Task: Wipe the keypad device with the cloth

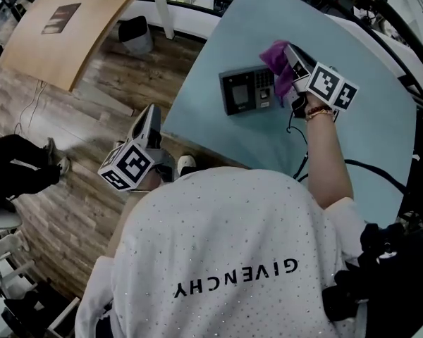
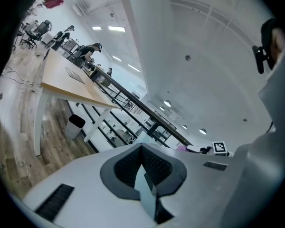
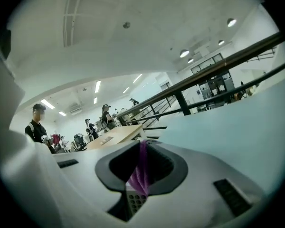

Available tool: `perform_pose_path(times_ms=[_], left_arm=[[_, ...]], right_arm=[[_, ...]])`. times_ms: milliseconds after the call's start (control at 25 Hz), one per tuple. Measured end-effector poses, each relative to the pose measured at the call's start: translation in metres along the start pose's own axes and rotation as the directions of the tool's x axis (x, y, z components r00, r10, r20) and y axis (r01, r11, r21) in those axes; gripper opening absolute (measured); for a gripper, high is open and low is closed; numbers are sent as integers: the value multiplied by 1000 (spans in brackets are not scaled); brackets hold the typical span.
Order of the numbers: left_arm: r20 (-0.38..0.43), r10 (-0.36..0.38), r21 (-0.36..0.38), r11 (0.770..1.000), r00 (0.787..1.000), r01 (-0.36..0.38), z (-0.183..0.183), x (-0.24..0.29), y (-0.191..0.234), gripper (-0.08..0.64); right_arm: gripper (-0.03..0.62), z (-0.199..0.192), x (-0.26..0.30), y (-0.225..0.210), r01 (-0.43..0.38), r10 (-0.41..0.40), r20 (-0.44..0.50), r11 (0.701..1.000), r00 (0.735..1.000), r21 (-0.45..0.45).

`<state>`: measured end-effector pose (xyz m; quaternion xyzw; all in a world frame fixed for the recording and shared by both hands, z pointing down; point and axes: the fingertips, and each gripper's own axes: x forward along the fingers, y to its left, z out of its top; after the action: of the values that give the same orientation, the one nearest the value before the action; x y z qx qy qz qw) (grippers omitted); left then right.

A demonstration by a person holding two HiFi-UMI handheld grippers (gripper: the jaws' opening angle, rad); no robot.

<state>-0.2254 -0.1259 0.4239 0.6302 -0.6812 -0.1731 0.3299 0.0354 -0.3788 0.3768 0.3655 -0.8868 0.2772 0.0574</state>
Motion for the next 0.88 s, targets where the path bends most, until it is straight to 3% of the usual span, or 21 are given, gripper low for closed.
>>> perform_pose_path(times_ms=[160, 280, 560, 880], left_arm=[[-28, -57, 5, 998, 998, 57, 37, 16, 27, 0], [-74, -92, 5, 996, 993, 93, 49, 27, 45, 0], [-186, -162, -3, 986, 969, 164, 53, 48, 78, 0], [-245, -235, -42, 972, 941, 232, 50, 72, 87, 0]], right_arm=[[49, -30, 31, 21, 44, -48, -113, 998, 992, -39], [49, -63, 44, 24, 126, -140, -186, 989, 973, -81], [50, -82, 47, 37, 285, -289, -77, 956, 954, -66], [51, -109, 68, 92, 249, -251, -87, 968, 964, -36]])
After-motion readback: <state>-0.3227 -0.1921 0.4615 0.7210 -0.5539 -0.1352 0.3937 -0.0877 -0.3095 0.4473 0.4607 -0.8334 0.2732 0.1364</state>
